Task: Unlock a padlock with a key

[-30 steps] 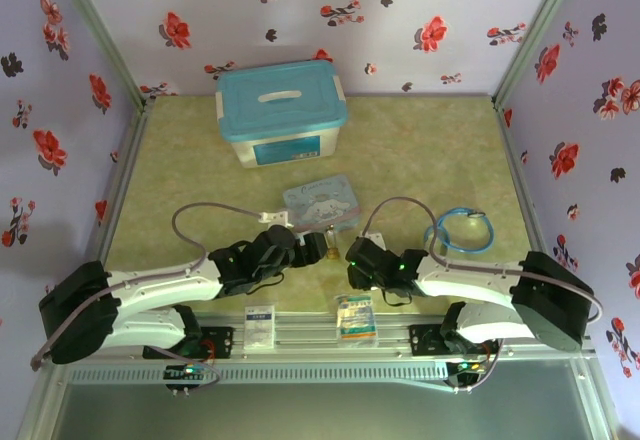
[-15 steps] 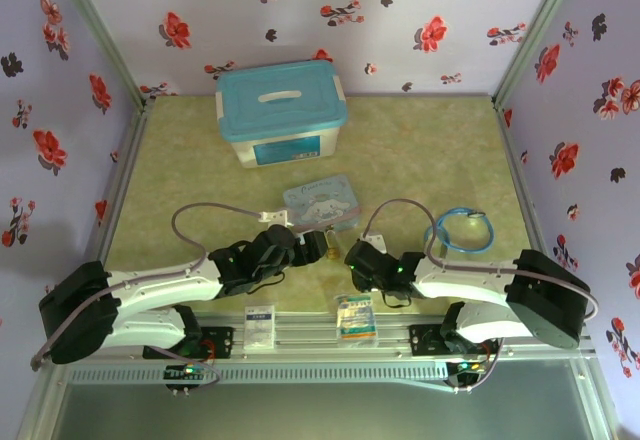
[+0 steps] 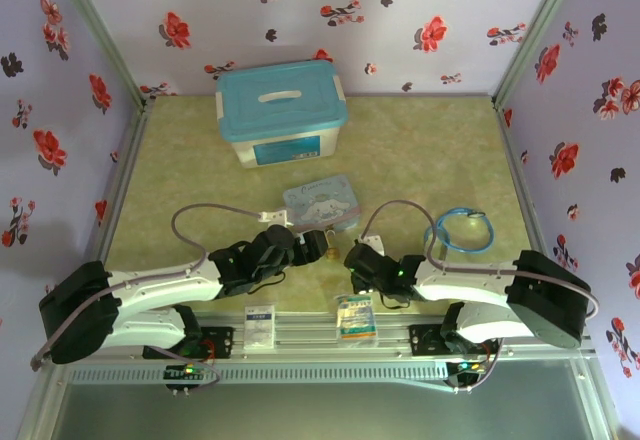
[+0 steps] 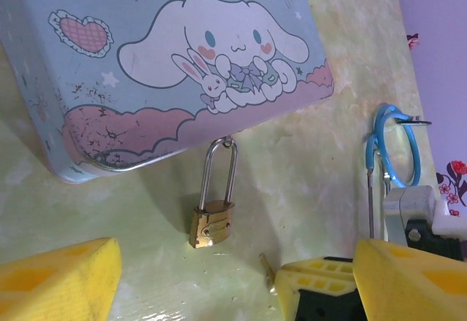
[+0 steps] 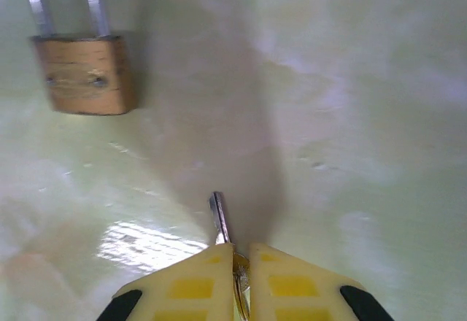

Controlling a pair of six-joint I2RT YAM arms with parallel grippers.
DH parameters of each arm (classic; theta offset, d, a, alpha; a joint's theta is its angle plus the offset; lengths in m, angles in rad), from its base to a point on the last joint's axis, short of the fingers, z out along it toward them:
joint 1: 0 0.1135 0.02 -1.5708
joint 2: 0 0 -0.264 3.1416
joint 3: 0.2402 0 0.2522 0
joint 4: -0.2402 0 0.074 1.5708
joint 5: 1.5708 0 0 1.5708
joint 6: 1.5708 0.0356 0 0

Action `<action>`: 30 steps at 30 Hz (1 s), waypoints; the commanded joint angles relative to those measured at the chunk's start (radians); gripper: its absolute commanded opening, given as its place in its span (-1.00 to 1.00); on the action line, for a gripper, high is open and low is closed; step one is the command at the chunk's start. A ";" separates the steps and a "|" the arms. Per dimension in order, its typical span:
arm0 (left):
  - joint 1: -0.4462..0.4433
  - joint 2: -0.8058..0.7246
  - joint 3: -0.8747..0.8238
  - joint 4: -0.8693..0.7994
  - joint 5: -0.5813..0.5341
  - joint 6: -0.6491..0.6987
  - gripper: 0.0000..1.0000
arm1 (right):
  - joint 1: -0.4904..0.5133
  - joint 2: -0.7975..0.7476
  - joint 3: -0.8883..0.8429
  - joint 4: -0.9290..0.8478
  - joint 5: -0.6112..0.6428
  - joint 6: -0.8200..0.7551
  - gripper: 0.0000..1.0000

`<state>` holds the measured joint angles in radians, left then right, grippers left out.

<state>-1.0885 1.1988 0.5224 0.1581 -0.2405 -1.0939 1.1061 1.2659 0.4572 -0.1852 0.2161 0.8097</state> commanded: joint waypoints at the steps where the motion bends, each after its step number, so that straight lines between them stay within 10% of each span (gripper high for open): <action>1: -0.004 0.011 -0.003 0.038 -0.036 -0.006 0.66 | 0.015 0.017 -0.049 0.023 -0.091 0.005 -0.91; 20: -0.001 0.044 0.033 0.141 0.028 -0.080 0.43 | -0.159 -0.209 -0.034 -0.017 -0.151 -0.118 -1.00; 30: -0.053 0.028 -0.059 0.393 -0.139 -0.483 0.48 | -0.189 -0.266 0.072 -0.042 -0.121 -0.048 -1.00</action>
<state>-1.1130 1.2499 0.4793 0.4389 -0.2699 -1.4136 0.9283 1.0363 0.4797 -0.1982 0.0662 0.7303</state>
